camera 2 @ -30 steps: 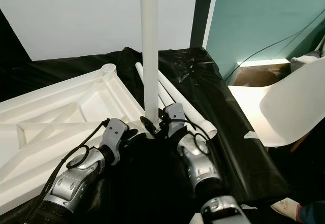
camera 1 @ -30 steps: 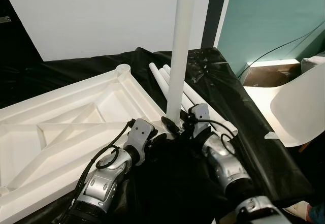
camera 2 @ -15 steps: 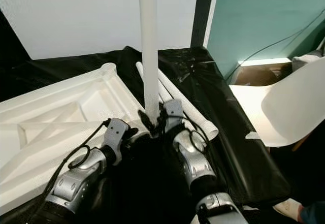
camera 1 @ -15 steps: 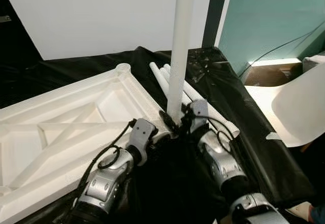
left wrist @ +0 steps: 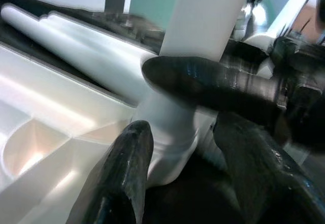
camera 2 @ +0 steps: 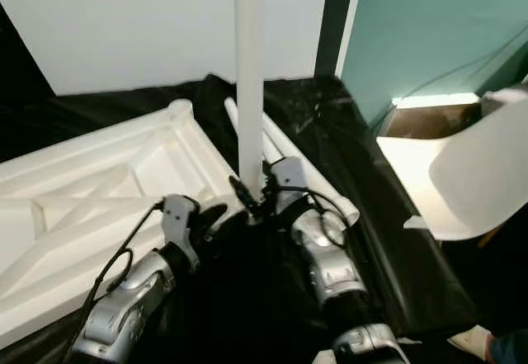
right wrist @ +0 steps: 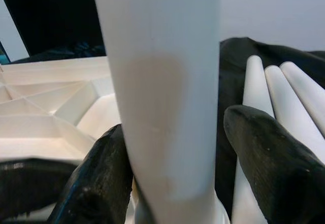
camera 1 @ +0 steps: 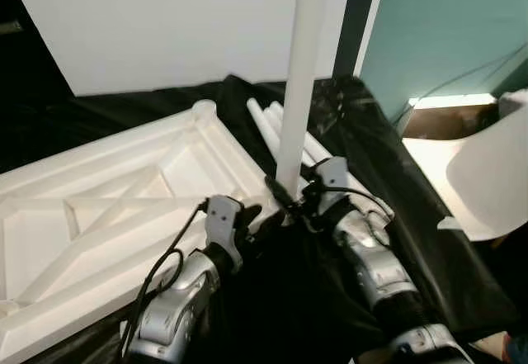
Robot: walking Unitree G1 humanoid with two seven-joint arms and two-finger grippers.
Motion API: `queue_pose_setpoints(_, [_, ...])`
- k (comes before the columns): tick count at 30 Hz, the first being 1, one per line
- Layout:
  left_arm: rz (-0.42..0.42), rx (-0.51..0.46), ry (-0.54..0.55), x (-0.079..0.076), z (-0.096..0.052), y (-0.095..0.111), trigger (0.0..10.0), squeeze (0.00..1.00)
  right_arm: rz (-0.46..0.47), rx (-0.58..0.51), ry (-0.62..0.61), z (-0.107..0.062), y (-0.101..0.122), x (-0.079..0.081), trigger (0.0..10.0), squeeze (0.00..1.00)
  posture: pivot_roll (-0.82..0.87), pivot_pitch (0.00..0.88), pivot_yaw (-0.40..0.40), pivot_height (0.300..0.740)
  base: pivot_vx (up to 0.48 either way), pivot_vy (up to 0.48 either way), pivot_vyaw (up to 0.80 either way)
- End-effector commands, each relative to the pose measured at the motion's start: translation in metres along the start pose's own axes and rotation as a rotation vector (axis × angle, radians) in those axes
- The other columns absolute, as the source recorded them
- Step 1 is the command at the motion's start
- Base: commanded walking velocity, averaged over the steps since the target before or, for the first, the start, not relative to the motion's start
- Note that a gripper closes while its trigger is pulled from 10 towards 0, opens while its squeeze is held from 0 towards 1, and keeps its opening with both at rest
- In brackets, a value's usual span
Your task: Building children table
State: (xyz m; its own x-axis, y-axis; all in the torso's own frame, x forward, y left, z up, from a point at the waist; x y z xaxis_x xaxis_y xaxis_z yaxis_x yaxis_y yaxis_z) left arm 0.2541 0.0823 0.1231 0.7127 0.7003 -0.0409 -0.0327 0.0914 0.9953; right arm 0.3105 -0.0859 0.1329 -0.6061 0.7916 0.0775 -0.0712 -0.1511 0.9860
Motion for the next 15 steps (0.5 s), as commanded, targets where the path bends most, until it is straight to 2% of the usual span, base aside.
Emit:
queue_pose_setpoints(1, [-0.003, -0.097, -0.106, -0.005, -0.003, 0.013, 10.0, 0.00, 0.018, 0.070, 0.016, -0.015, -0.005, -0.003, 10.0, 0.00, 0.10, 0.000, 0.000, 0.740, 0.000, 0.000, 0.00])
queue_pose_setpoints(2, [-0.003, -0.097, -0.106, -0.005, -0.003, 0.013, 10.0, 0.00, 0.018, 0.070, 0.016, -0.015, -0.005, -0.003, 10.0, 0.00, 0.10, 0.000, 0.000, 0.740, 0.000, 0.000, 0.00])
queue_pose_setpoints(4, [-0.008, -0.137, -0.039, 0.002, -0.004, 0.017, 10.0, 0.00, 0.019, 0.123, 0.050, -0.028, -0.003, -0.004, 10.0, 0.00, 0.08, 0.000, 0.010, 0.740, 0.000, 0.000, 0.00])
queue_pose_setpoints(6, [-0.006, -0.146, -0.015, 0.005, -0.003, 0.018, 10.0, 0.00, 0.012, 0.138, 0.061, -0.033, -0.002, -0.005, 10.0, 0.00, 0.07, 0.000, 0.013, 0.740, 0.000, 0.000, 0.00])
queue_pose_setpoints(11, [0.022, -0.125, 0.054, 0.014, -0.001, 0.014, 10.0, 0.00, -0.040, 0.173, 0.077, -0.044, 0.003, -0.005, 10.0, 0.00, 0.05, 0.000, 0.019, 0.740, 0.000, 0.000, 0.00])
queue_pose_setpoints(13, [0.022, -0.115, 0.095, 0.019, -0.002, 0.012, 10.0, 0.00, -0.030, 0.183, 0.106, -0.048, 0.005, -0.003, 4.0, 0.00, 0.04, 0.000, 0.023, 0.740, 0.000, 0.000, 0.00])
queue_pose_setpoints(14, [0.022, -0.115, 0.095, 0.019, -0.002, 0.012, 10.0, 0.00, -0.030, 0.183, 0.106, -0.048, 0.005, -0.003, 4.0, 0.00, 0.04, 0.000, 0.023, 0.740, 0.000, 0.000, 0.00])
queue_pose_setpoints(15, [0.025, -0.114, 0.120, 0.022, -0.002, 0.012, 10.0, 0.00, -0.027, 0.184, 0.144, -0.048, 0.007, 0.000, 0.0, 0.00, 0.04, 0.000, 0.025, 0.740, 0.000, 0.000, 0.00])
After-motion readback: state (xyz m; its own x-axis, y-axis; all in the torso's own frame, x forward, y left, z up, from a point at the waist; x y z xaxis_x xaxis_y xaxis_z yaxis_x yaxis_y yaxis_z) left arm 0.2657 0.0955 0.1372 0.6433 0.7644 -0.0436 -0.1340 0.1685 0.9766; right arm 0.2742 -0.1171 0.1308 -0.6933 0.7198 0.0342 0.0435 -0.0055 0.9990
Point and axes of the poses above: a point about 5 cm out from each wrist's last joint towards the gripper, its own z axis pointing out of the wrist towards the gripper, its own y axis along the axis of the wrist's last joint, x = y × z, the point moved 1 cm from there along z, pointing out of the wrist towards the gripper, and after that the axes turned 11 degrees about z, right-handed, at the moved point
